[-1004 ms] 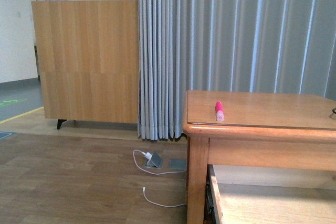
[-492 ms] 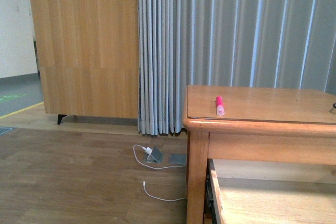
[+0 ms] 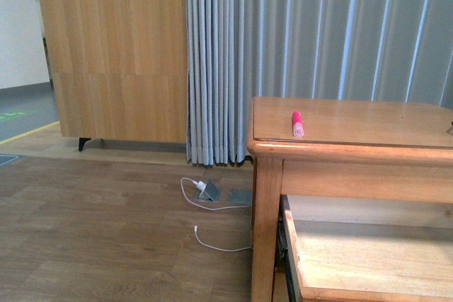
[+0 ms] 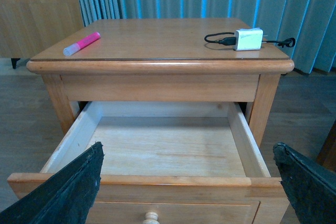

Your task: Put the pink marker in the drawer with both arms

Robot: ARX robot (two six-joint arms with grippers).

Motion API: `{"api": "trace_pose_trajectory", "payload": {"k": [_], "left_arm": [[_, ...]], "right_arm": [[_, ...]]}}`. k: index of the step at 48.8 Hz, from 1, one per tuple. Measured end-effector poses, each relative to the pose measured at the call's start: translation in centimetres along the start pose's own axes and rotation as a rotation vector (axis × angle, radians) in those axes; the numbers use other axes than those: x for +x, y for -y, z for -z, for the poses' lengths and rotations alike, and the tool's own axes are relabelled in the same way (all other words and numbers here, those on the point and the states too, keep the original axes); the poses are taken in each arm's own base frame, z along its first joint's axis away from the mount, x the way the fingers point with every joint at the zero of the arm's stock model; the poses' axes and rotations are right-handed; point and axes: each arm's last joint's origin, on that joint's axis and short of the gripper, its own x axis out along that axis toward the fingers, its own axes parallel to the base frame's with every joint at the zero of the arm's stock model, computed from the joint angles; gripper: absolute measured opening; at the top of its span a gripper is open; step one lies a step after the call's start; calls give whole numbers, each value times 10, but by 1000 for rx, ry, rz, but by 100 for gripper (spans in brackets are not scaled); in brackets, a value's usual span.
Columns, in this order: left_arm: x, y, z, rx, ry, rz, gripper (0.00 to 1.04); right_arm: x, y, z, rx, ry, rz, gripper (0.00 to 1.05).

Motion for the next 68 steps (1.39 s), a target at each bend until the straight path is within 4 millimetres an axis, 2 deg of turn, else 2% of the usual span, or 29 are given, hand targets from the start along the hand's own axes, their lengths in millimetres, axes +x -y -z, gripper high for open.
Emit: {"api": "trace_pose_trajectory", "payload": {"k": [6,9,20,29,38,45,51,68], "left_arm": [[40,25,-18,25,-3,88,99],[68,44,-20,58,-29,128,99],[141,100,-30,110,-63,232,99],[216,160,-41,117,-70,369,99],[273,203,-42,127,-92,386,99],[294,223,-36,139,-115,406,99],[304,239,-31,143,-132,436,99],[322,266,-17,170,-279,448,99]], "right_arm": [[0,0,0,0,0,0,96],[0,0,0,0,0,0,96],[0,0,0,0,0,0,96],[0,0,0,0,0,0,96],[0,0,0,0,0,0,96],[0,0,0,0,0,0,96],[0,0,0,0,0,0,96],[0,0,0,0,0,0,96]]}}
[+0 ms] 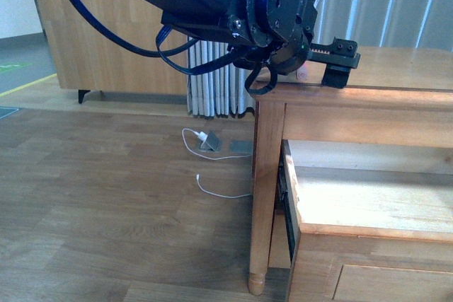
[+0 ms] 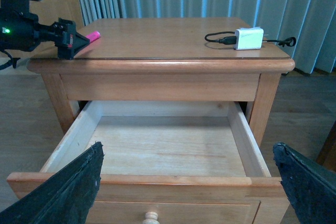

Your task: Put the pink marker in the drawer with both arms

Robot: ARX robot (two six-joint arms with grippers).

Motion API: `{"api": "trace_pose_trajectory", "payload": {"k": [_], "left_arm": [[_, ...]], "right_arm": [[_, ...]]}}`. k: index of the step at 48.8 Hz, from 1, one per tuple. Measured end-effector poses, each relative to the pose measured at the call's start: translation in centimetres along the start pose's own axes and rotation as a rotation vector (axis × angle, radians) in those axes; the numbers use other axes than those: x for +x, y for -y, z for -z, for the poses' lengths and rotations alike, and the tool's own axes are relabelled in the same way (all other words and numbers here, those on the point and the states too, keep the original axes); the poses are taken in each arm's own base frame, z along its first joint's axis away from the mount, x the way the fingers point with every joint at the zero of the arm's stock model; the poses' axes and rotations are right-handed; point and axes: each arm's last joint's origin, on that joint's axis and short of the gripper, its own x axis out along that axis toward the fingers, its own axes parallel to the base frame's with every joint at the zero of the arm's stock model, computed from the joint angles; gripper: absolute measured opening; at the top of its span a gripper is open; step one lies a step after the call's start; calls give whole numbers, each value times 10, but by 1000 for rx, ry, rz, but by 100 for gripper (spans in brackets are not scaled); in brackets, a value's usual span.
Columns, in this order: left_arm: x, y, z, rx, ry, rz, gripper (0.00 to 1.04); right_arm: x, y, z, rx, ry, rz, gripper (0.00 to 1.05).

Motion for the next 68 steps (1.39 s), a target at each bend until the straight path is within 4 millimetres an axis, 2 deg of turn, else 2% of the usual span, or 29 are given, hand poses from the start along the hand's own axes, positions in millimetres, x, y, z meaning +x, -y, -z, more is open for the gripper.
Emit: {"api": "trace_pose_trajectory", "payload": {"k": [14,16,22,25,30,40,55,68], "left_arm": [[-1,3,-7,18,-78,1,99],[-1,3,-7,19,-82,1,95],[-2,4,-6,27,-97,5,76],[-3,6,-7,38,-102,10,62],[-3,7,-7,47,-105,12,44],[-3,6,-7,55,-105,13,17],[-16,-5,-2,51,-61,86,14],[-59,-24,6,26,20,203,14]], "right_arm": [[0,0,0,0,0,0,96],[0,0,0,0,0,0,96],[0,0,0,0,0,0,96],[0,0,0,0,0,0,96],[0,0,0,0,0,0,96],[0,0,0,0,0,0,96],[0,0,0,0,0,0,96],[0,0,0,0,0,0,96]]}}
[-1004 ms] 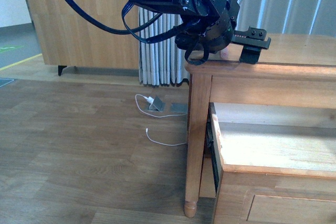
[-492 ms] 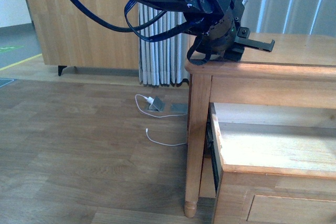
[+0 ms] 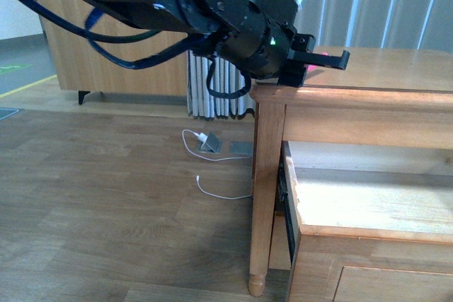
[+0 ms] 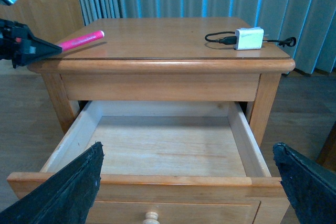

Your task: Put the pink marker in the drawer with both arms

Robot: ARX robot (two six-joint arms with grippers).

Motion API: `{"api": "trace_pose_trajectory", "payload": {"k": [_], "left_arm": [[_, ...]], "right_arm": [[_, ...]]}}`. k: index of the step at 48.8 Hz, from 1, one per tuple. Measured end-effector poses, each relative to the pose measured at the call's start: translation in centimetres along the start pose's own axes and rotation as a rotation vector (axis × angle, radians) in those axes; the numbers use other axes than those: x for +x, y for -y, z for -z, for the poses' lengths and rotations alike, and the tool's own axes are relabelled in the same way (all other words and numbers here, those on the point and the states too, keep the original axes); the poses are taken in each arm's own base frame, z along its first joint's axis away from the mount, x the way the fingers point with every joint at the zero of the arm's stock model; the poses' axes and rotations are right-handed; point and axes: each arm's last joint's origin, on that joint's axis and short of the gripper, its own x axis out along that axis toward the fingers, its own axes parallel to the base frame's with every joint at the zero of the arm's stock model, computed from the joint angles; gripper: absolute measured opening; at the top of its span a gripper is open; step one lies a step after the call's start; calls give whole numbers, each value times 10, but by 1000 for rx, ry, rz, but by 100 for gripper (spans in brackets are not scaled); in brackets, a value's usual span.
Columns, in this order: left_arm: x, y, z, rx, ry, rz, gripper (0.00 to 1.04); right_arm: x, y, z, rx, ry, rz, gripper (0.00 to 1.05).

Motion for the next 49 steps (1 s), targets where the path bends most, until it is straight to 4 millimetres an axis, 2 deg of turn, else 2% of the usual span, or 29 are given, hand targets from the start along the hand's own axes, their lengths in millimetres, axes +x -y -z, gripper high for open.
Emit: {"api": "trace_pose_trajectory", "payload": {"k": [13,20,29,34,43,49], "left_arm": [[-58,3,-8,45,117,174,14],[-64,8,6,57,87,295,14],[-57,17,18,66,60,378,14],[-45,23,27,63,37,396,14],[-8,36,61,45,-51,444,14],[0,41,65,44,-58,459,14]], "right_arm": [[0,0,0,0,0,0,96],[0,0,0,0,0,0,96],[0,0,0,0,0,0,96],[0,0,0,0,0,0,96],[0,0,0,0,0,0,96],[0,0,0,0,0,0,96]]}}
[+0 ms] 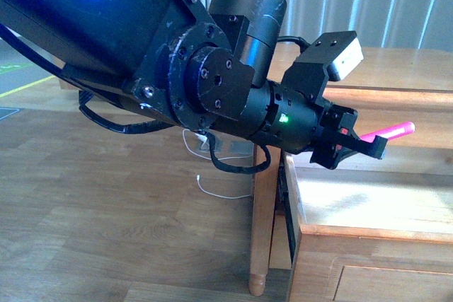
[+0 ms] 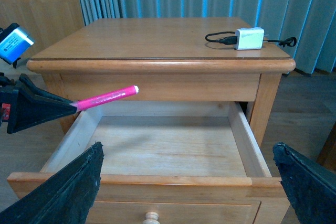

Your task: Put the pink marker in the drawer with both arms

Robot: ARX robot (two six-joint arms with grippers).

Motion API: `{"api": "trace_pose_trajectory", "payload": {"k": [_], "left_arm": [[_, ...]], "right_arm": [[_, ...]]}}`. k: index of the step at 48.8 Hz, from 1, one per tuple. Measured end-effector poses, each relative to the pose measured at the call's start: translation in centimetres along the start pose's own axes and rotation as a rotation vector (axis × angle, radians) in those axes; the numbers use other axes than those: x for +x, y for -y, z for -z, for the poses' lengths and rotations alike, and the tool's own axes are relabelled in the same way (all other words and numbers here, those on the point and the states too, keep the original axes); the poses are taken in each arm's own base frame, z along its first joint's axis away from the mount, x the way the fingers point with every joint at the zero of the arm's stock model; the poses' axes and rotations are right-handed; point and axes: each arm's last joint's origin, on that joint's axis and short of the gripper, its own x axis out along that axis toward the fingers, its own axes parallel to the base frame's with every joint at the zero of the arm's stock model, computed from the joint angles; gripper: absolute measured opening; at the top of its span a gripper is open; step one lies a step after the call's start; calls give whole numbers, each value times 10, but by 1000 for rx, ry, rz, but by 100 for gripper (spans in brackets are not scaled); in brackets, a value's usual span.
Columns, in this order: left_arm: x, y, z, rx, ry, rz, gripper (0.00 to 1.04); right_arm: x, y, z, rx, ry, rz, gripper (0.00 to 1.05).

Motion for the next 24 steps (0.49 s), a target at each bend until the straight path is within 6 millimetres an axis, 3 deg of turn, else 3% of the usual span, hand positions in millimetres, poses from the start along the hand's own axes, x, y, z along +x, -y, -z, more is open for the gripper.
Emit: {"api": "trace_pose_trajectory", "payload": {"k": [8,24], "left_arm": [[5,1,-2,0,-4,-7,15],[0,-2,-7,-11,31,-146,68]], "right_arm": [[0,0,0,0,0,0,96],[0,0,0,0,0,0,96]]}}
